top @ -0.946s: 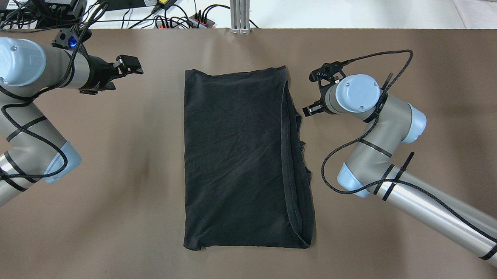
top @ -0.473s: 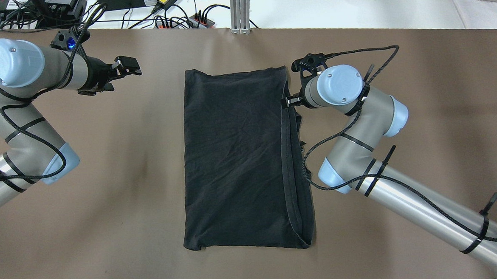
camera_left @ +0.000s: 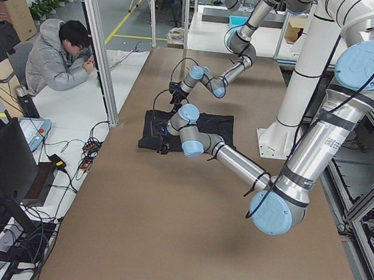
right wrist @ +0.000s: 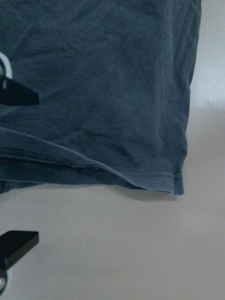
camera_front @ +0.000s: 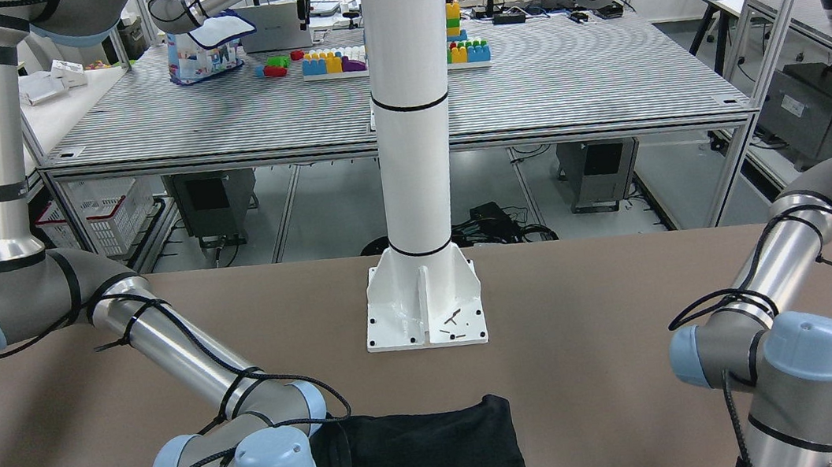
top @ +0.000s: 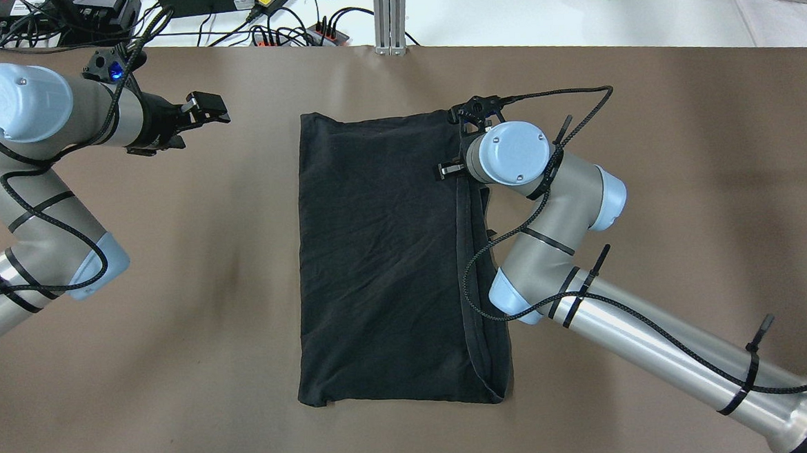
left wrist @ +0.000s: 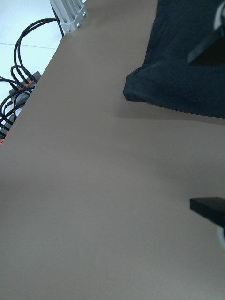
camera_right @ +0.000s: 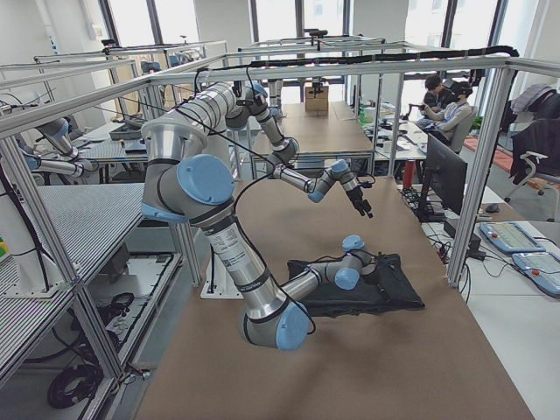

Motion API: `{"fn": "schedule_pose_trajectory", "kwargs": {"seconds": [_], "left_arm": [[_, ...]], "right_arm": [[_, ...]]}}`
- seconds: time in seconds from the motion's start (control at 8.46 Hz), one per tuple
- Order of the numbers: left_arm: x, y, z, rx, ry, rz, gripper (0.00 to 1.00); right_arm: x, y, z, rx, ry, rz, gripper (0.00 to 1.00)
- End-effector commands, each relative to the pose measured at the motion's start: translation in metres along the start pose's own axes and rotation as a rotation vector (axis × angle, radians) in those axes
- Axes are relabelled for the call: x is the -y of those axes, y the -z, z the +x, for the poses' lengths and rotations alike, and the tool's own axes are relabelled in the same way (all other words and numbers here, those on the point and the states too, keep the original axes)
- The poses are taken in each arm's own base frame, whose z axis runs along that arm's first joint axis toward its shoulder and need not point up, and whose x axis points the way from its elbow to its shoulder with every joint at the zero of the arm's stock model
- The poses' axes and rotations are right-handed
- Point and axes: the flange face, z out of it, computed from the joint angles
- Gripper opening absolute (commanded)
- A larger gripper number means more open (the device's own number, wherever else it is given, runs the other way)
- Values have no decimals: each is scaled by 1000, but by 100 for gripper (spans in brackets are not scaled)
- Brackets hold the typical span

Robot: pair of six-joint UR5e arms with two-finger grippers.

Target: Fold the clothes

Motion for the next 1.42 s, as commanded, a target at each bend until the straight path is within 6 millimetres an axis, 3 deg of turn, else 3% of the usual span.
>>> {"fn": "schedule_pose_trajectory", "kwargs": {"seconds": [0.0,0.24,0.71,0.95,1.3], "left_arm": [[0,0,3,-3,-3,-1,100],[-1,-1,5,-3,-3,-3,100],[-3,-3,9,0,-6,-1,100],[-3,-3,8,1,-5,1,100],[-2,-3,9,2,-6,18,100]], "right_arm": [[-14,-18,-18,-23,16,15,94],[-26,-30,-15,-36,19,7,94],[-27,-35,1,-42,27,2,94],[-29,-38,26,-53,46,-15,94],[-14,-28,77,-37,92,-48,94]]}}
